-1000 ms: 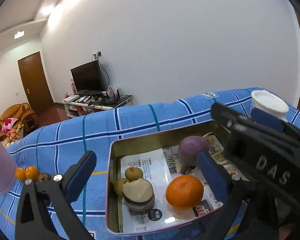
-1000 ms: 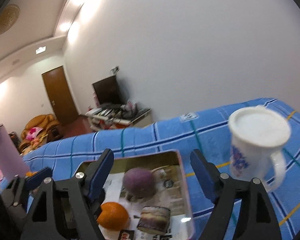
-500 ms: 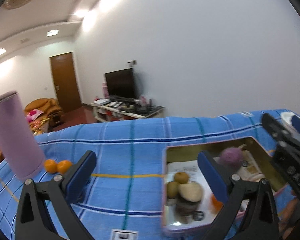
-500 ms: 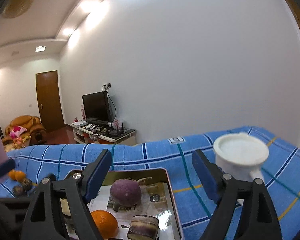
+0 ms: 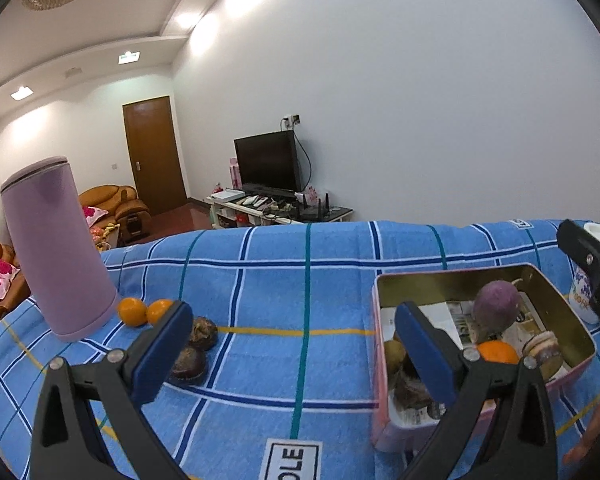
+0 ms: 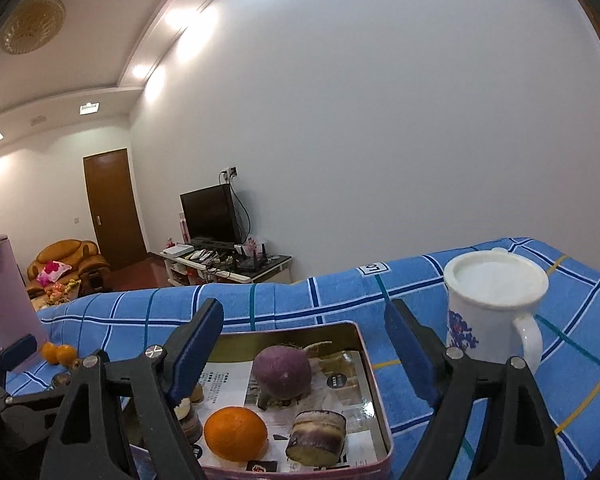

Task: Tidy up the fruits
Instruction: 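Withdraw both grippers from the tin toward the brown fruits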

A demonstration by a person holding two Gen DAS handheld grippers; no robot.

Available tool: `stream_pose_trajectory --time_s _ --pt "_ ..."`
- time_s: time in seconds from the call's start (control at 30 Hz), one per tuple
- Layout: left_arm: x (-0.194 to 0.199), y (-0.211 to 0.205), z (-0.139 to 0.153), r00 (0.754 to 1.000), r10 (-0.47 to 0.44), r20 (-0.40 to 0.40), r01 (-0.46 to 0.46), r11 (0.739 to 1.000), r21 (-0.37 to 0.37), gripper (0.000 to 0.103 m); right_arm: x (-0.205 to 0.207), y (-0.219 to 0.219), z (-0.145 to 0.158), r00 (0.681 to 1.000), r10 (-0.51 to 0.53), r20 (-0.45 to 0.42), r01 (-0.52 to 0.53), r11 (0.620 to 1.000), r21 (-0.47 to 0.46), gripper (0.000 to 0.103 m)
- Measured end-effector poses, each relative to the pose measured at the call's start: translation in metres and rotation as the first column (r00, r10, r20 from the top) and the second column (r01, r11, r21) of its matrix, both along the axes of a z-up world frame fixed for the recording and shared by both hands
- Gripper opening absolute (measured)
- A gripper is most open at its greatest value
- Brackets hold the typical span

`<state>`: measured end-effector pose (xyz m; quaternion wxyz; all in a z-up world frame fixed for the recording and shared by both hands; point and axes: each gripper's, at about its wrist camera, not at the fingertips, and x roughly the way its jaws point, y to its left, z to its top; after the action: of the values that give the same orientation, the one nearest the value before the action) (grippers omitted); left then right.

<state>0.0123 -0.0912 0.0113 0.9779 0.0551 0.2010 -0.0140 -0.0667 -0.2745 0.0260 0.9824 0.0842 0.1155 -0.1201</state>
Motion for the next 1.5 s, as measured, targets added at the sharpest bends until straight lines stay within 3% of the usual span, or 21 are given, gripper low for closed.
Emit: stream_pose_trajectory --time_s 0.5,0.7,0.93,1.5 --pt "-0.003 0.039 -0.006 0.997 0.008 -0.080 -0.008 1.000 -0.004 0.103 -0.011 0.023 -0.001 1.000 0.010 0.012 -0.010 1.000 -0.009 0.084" --pt "0.002 0.061 -0.009 0.994 0.008 -0.111 -0.009 1.000 -0.007 0.103 -0.003 0.033 -0.004 0.999 0.012 -0.031 -0.013 1.000 -0.011 0.084" --pt "0.008 0.086 -0.010 0.994 0.033 -0.102 -0.031 0.999 0.026 0.103 0.007 0.064 -0.006 0.997 0.036 -0.066 -0.039 0.998 -0.054 0.084" --pt "0.027 0.150 -0.013 0.984 0.127 -0.126 -0.130 0.991 -0.014 0.103 0.041 0.143 -0.014 0.983 0.154 -0.103 -0.156 0.987 -0.021 0.084"
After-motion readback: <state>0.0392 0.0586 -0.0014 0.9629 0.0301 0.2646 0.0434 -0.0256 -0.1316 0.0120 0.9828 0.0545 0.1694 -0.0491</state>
